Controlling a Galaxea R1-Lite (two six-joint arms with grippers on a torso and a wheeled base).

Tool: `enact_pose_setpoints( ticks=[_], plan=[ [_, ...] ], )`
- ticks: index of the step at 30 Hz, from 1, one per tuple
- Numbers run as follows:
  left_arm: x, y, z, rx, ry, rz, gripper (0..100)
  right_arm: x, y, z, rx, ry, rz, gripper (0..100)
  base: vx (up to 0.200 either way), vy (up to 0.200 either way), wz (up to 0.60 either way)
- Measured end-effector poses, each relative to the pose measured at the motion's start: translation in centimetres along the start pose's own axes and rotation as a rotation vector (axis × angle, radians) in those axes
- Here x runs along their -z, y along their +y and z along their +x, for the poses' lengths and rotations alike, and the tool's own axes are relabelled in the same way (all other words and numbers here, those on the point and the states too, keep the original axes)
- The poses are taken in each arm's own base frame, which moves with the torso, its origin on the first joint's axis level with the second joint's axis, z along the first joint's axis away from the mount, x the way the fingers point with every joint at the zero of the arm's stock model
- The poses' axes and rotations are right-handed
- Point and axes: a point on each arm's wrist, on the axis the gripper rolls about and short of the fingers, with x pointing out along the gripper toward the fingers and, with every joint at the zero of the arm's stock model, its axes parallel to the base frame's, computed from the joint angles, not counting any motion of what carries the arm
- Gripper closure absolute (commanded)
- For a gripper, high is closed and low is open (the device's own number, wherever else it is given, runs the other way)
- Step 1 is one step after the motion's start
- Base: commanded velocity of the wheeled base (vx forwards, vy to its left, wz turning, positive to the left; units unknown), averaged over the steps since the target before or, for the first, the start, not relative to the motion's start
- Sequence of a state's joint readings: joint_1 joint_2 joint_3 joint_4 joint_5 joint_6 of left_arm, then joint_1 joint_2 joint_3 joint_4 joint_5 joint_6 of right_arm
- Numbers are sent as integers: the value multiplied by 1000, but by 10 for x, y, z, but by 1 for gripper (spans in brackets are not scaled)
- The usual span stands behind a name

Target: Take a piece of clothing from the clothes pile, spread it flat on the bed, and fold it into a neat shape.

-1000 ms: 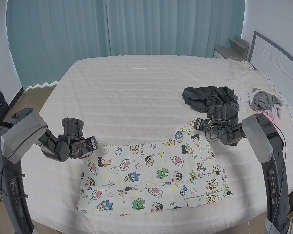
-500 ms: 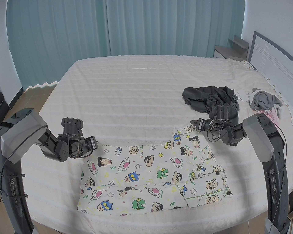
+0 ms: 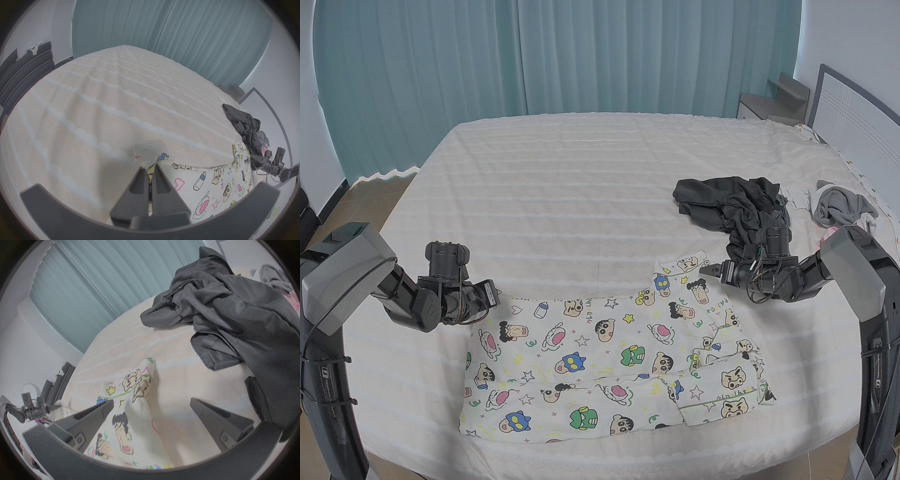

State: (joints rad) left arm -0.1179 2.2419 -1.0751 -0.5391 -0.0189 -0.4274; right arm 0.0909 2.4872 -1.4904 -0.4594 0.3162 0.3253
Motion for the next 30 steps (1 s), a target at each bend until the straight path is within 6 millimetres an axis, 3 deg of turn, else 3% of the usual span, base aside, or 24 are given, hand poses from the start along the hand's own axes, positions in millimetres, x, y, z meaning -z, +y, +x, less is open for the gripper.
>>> enact_pose_setpoints(
  ticks=[15,16,30],
  plan=[
    [-2,-1,0,9,-4,-13,100,12,17,5,-97,81,-14,0,0,0,0],
    [-2,-1,1,11,-5,-13,100,14,17,6,-100,87,-14,100,0,0,0],
    [-3,-2,0,17,-9,-52,100,14,6,11,-114,43,-8,100,0,0,0]
  ],
)
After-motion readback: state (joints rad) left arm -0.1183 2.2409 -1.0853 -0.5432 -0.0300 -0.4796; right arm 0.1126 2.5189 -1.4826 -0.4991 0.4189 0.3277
